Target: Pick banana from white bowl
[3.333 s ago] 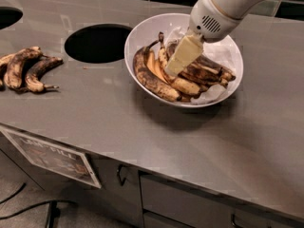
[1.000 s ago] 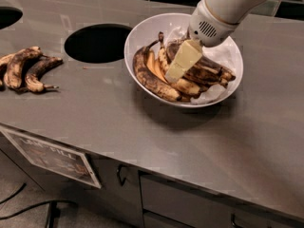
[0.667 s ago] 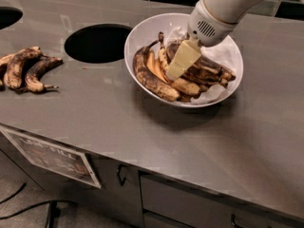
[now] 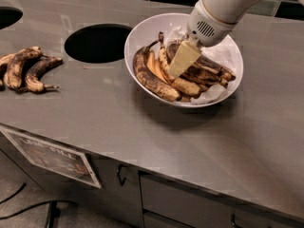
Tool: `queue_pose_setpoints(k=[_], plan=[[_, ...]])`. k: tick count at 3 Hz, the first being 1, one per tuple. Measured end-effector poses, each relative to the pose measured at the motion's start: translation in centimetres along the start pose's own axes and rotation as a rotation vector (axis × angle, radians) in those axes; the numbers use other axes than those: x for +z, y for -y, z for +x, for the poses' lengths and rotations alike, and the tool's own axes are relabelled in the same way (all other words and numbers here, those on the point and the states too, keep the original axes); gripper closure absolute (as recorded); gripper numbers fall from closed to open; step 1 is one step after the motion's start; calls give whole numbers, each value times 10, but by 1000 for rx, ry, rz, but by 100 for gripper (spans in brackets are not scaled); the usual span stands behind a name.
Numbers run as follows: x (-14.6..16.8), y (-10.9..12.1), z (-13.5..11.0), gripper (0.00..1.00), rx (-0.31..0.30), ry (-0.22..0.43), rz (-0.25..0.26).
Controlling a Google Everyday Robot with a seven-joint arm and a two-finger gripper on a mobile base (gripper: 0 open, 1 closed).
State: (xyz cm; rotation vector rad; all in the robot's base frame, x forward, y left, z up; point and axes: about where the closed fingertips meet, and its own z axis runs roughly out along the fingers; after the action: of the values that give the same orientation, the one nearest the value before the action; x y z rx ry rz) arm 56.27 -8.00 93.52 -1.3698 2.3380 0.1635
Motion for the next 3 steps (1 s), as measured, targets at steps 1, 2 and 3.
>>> queue_pose_setpoints(k=[1, 2, 3], plan=[[2, 0, 0, 31, -1, -4, -4], [3, 0, -1, 48, -2, -9, -7], [7, 0, -1, 71, -3, -28, -12]])
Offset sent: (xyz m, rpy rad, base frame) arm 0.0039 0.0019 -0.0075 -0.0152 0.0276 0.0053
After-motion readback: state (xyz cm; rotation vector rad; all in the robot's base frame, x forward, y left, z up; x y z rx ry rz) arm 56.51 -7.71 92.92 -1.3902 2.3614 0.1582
